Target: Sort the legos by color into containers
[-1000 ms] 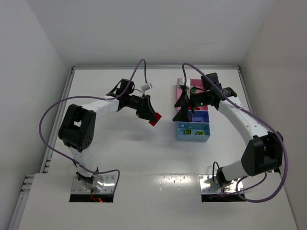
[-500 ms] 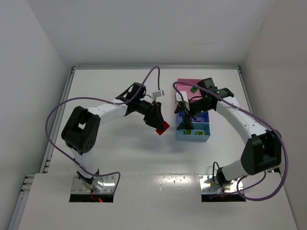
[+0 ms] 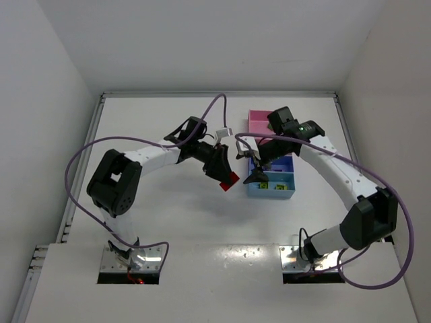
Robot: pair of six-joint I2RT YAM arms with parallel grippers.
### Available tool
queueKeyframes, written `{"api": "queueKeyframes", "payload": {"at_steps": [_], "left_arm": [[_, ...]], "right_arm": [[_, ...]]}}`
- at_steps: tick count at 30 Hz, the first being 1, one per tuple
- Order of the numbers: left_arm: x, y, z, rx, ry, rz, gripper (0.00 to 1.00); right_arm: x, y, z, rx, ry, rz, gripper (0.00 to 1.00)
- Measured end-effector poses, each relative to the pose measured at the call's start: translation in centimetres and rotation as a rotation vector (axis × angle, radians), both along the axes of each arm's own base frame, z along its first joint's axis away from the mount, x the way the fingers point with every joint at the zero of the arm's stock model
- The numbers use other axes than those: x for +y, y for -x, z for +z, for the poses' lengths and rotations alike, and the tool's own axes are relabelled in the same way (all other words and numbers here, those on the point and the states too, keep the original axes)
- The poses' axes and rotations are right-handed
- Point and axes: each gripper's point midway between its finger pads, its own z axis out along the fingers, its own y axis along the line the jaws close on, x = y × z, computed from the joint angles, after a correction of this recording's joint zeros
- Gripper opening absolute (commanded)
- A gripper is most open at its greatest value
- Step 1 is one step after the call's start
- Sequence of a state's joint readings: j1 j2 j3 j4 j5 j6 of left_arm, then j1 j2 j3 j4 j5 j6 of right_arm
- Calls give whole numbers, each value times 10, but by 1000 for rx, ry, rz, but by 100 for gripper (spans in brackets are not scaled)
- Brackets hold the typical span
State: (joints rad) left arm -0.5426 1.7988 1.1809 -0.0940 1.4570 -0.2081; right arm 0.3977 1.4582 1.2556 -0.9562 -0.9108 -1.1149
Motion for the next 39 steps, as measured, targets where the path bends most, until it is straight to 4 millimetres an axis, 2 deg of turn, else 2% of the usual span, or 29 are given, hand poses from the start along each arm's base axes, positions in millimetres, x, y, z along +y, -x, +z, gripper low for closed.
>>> {"api": "queueKeyframes", "payload": {"at_steps": [5, 16, 25, 32, 39], "left_arm": [[-1, 1, -2, 11, -3, -6, 44], [-5, 0, -11, 44, -19, -11, 44], [-6, 1, -12, 52, -22, -16, 44], [-7, 3, -11, 53, -22, -21, 44], [-8, 3, -12, 59, -25, -20, 44]], "right_arm": [[12, 6, 11, -44, 8, 50, 83], [22, 27, 1, -78, 83, 147, 78], [22, 29, -5, -111, 126, 168, 62], [23, 29, -8, -140, 157, 181, 60], [25, 31, -10, -158, 181, 195, 55]]}}
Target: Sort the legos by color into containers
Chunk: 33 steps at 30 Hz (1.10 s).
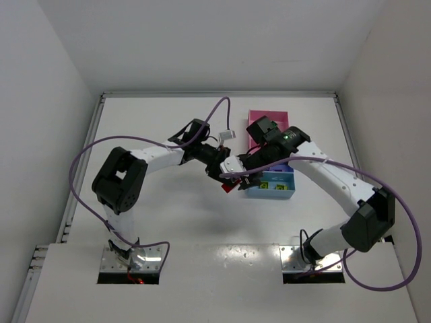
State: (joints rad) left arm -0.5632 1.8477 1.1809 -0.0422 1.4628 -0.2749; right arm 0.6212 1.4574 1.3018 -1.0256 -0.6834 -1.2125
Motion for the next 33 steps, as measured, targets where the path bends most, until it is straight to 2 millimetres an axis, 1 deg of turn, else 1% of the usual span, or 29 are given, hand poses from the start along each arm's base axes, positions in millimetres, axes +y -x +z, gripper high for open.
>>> {"api": "queueKeyframes", "payload": {"at_steps": [3, 5, 6, 7, 9, 10, 11, 14, 15, 19, 24, 27, 29, 30, 33], "left_arm": [[0, 0, -1, 4, -1, -2, 44], [0, 0, -1, 4, -1, -2, 44], [0, 0, -1, 4, -1, -2, 48], [0, 0, -1, 5, -1, -3, 52], [0, 0, -2, 4, -3, -1, 59], [0, 0, -2, 6, -4, -1, 66], [0, 0, -2, 4, -2, -2, 69], [0, 0, -2, 5, -2, -2, 74], [0, 0, -2, 4, -2, -2, 75], [2, 3, -7, 8, -6, -2, 77], [7, 8, -9, -7, -1, 3, 78], [18, 9, -3, -47, 15, 32, 79], [32, 5, 4, -81, 25, 79, 79], [40, 0, 8, -104, 28, 114, 79], [67, -21, 18, -215, 9, 276, 79]], "right_arm": [[1, 0, -1, -15, 12, 7, 51], [1, 0, -2, -22, 17, 10, 46], [1, -1, -2, -31, 18, 12, 44], [2, -2, -2, -39, 18, 14, 39], [3, -4, -4, -57, 23, 17, 36], [2, -4, -5, -59, 27, 17, 33], [2, -3, -7, -58, 33, 20, 29], [0, 2, -16, -52, 61, 27, 23], [-1, 3, -19, -48, 69, 26, 19], [-3, 4, -22, -50, 81, 27, 16], [-5, 3, -21, -40, 75, 4, 16], [-7, 0, -14, -17, 43, -39, 16], [-10, -4, -7, -5, 14, -87, 15], [-12, -7, -4, 4, 0, -118, 15], [-16, -11, -1, 94, -51, -243, 15]]}}
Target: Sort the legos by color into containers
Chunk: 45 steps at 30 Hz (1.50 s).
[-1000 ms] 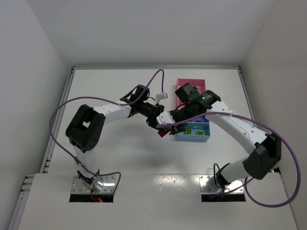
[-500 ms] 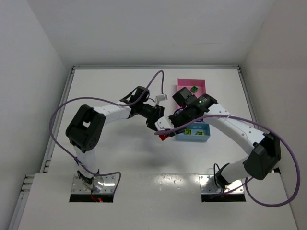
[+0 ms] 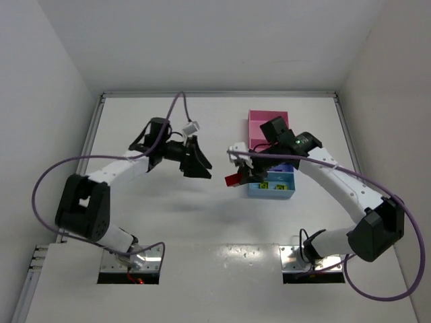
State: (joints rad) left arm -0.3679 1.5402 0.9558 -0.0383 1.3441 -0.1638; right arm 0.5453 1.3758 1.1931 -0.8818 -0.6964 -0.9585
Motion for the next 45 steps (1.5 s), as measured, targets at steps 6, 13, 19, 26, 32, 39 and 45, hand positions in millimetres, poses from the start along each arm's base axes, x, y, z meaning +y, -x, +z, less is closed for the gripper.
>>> {"api": "queueKeyframes", "payload": {"at_steps": [6, 13, 19, 26, 32, 39, 45], "left_arm": [[65, -25, 3, -196, -50, 405, 79], [84, -35, 8, -247, -44, 548, 79], [70, -41, 30, -170, 96, 514, 79], [44, -45, 47, -30, 188, 382, 79], [27, -39, 77, -67, 247, 282, 79], [16, -26, 78, -52, 252, 215, 78], [14, -25, 80, -49, 251, 195, 76]], "right_arm": [[7, -13, 5, 314, -193, -302, 15], [29, -43, 41, 706, -469, -493, 15], [42, -60, 67, 935, -604, -522, 15], [46, -70, 83, 1090, -674, -535, 15], [48, -71, 89, 1137, -688, -534, 15], [50, -75, 81, 1195, -677, -555, 15], [51, -76, 81, 1213, -677, -550, 15]]}}
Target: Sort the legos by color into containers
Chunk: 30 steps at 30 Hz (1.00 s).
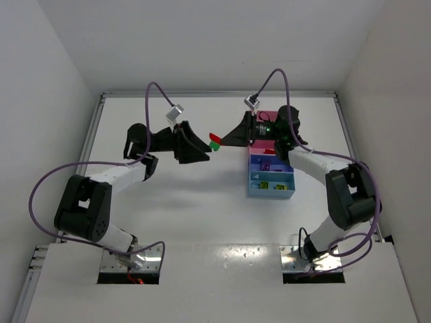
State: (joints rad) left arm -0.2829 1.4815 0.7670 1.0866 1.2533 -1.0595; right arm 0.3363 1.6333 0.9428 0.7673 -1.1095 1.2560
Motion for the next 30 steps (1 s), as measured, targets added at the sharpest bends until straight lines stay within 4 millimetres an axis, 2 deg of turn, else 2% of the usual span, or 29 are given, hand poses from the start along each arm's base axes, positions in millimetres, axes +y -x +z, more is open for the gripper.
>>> {"api": "queueKeyframes", "payload": {"at_steps": [6, 11, 18, 23, 30], "left_arm": [[-4, -3, -2, 13, -9, -13, 74], [-6, -7, -4, 13, -20, -11, 72], [-6, -7, -5, 17, -27, -15, 53], [-8, -7, -4, 25, -30, -19, 32], [-12, -8, -14, 14, -58, -4, 30]], "right_arm": [[1, 1, 2, -16, -6, 7, 15], [8, 13, 3, -31, -6, 58, 15], [15, 23, 2, -61, -1, 98, 15], [14, 21, 1, -88, 4, 90, 14], [6, 11, -2, -93, 13, 61, 11]]}}
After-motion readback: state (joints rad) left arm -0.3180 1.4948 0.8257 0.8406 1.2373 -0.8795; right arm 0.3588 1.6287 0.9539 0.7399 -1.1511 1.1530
